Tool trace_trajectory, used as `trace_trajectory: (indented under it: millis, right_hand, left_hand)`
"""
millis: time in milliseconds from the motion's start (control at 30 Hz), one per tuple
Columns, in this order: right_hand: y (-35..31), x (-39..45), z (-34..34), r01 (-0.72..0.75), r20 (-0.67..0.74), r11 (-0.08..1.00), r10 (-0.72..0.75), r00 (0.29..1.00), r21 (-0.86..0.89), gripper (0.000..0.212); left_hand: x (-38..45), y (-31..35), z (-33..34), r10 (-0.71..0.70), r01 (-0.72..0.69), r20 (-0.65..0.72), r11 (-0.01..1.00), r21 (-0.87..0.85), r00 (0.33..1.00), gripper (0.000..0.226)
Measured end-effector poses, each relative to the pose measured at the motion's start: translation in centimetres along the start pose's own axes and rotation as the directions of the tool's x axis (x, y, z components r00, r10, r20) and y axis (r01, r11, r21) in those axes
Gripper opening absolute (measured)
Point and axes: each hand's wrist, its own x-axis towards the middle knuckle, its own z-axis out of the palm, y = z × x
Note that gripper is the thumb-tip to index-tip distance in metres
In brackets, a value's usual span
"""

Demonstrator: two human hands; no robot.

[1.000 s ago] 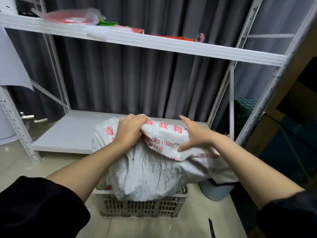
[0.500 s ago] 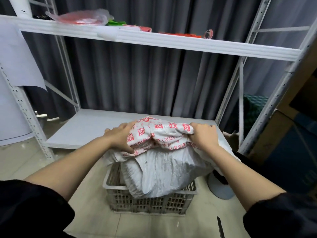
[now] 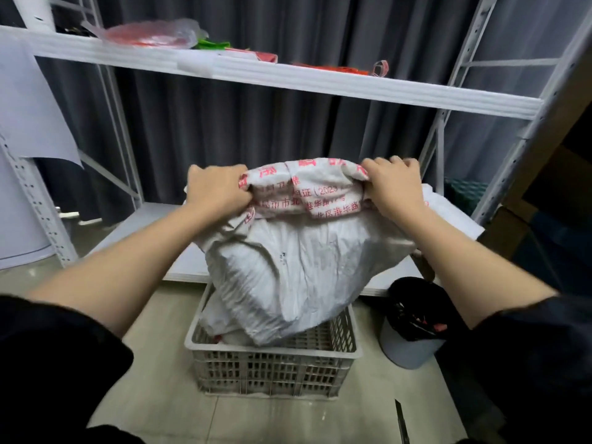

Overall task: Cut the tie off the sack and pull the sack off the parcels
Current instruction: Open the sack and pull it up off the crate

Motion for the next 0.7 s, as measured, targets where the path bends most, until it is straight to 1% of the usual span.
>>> trace_trajectory:
  millis: [33,100,133,167,200,233,267,300,367,400,467,533,600,700]
  right_hand:
    - [0.3,0.6,-0.4,0.036,-0.014,0.999,-0.036,0.999,-0.018,0.014]
    - [0.7,2.2,-1.4,0.01,-0.075,0.999,-0.013,0.997,-0.037,0.015]
    - [0.7,2.8,-1.8,0.005,-0.069,1.0,-0.006,0.998,-0.024,0.017]
    - [0.6,3.3,-2.2,0.018,-0.045,1.0,-0.019,0.999,-0.009,0.019]
    - [0.6,3.5,-2.5,0.034,-0.054,0.999,-0.033,0.998,0.008,0.019]
    - [0.8,3.7,-2.6,0.031,-0.095,0.999,-0.031,0.995,0.007,0.019]
    - [0.9,3.7,-2.8,0.021,-0.13,1.0,-0.019,0.991,0.013,0.019]
    - [0.9,3.8,-3.1,0.013,-0.136,1.0,-0.01,0.991,0.018,0.019]
    - [1.0,4.0,-3.4,0.013,-0.138,1.0,-0.011,0.99,0.018,0.019]
    - [1.0,4.1,-3.3,-0.002,-0.189,1.0,0.002,0.982,0.0,0.018]
    - [0.9,3.6,-3.3,-0.044,-0.334,0.999,0.038,0.942,-0.01,0.019]
    - [0.9,2.9,-2.9,-0.038,-0.434,0.999,0.039,0.9,0.009,0.021]
    - [0.9,2.1,-2.4,-0.019,-0.487,1.0,0.015,0.873,-0.004,0.022]
    - [0.7,0.1,-1.1,0.064,-0.472,0.997,-0.043,0.88,0.03,0.021]
  left_hand:
    - [0.2,-0.1,-0.2,-0.02,0.022,0.038,0.999,-0.041,0.999,0.013]
    - [1.3,-0.4,-0.9,-0.047,0.044,-0.034,0.996,-0.083,0.998,0.009]
    - [1.7,-0.5,-1.3,-0.062,0.059,-0.029,0.993,-0.098,0.998,0.011]
    - [1.8,-0.6,-1.8,-0.076,0.078,0.019,0.99,-0.115,0.997,0.014]
    - [1.9,-0.6,-2.2,-0.084,0.089,0.045,0.987,-0.134,0.995,0.018]
    - [2.3,-0.7,-2.4,-0.084,0.082,-0.006,0.987,-0.138,0.996,0.019]
    - [2.8,-0.8,-2.6,-0.075,0.062,-0.102,0.991,-0.122,0.992,0.02]
    - [3.0,-0.9,-2.7,-0.061,0.045,-0.159,0.994,-0.102,0.985,0.021]
    - [2.9,-0.9,-2.9,-0.064,0.046,-0.15,0.992,-0.118,0.987,0.021]
    - [3.1,-0.9,-3.0,-0.061,0.037,-0.196,0.992,-0.123,0.979,0.022]
    - [2.9,-0.7,-3.0,-0.017,-0.002,-0.341,0.998,-0.057,0.94,0.027]
    - [2.2,-0.6,-2.9,0.0,-0.005,-0.413,1.0,-0.01,0.911,0.03]
    - [1.7,-0.7,-2.2,0.003,0.001,-0.419,1.0,0.008,0.908,0.033]
    - [0.4,-1.3,-0.2,0.045,-0.033,-0.334,0.999,0.042,0.942,0.039]
